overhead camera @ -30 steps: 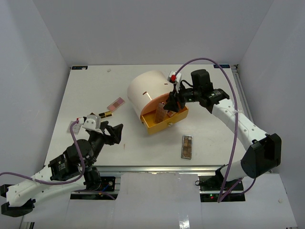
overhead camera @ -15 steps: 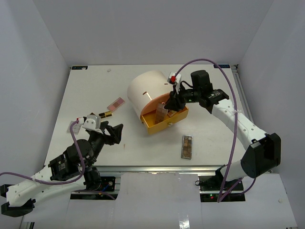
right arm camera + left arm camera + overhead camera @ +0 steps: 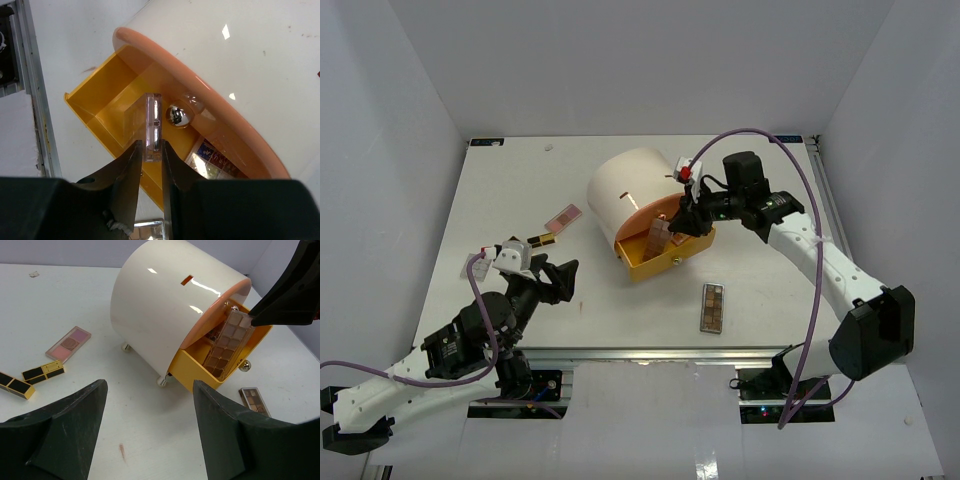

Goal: Organize the makeup

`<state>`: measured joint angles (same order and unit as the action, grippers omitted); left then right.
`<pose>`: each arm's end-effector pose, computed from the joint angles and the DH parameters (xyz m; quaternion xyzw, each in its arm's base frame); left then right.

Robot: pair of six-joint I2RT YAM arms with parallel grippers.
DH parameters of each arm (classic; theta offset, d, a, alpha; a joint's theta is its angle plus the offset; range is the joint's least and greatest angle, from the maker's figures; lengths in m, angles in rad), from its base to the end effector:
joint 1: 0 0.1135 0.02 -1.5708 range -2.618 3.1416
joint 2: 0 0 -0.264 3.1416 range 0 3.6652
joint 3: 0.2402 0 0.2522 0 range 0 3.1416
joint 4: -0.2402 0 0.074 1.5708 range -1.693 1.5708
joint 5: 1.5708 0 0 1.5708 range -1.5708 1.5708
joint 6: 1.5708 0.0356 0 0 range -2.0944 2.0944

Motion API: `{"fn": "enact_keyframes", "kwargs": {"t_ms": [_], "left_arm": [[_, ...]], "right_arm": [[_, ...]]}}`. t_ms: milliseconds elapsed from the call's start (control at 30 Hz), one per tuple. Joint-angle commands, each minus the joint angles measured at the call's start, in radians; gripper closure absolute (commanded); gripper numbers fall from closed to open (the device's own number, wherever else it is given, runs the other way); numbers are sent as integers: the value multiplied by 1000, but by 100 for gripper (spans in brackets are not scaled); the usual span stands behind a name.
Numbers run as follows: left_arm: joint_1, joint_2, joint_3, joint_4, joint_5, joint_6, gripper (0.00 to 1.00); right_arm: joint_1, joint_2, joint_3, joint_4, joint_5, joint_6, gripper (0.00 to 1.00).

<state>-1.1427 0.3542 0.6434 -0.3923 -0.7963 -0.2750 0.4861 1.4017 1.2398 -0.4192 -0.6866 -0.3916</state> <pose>0.0599 -0.0699 0.3223 0.0521 0.7302 -0.1833 0.6561 0.2652 0.1656 0.3377 -0.4968 0.6822 0.3170 0.4327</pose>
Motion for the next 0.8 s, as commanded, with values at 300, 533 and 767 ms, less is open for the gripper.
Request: {"fn": "enact_keyframes", "kwargs": {"t_ms": [300,533,767], "left_arm": [[0,1,-1,-7,9,-7,20],[0,7,-1,-7,11,-10,20],[0,11,-1,-8,12,-13,20]], "right_arm": [[-59,-103,-93,-10,-20,-41,76],[-126,-133,-136,-7,-44,-49,75],[-157,-138,-161,1,-48,-48,74]]}}
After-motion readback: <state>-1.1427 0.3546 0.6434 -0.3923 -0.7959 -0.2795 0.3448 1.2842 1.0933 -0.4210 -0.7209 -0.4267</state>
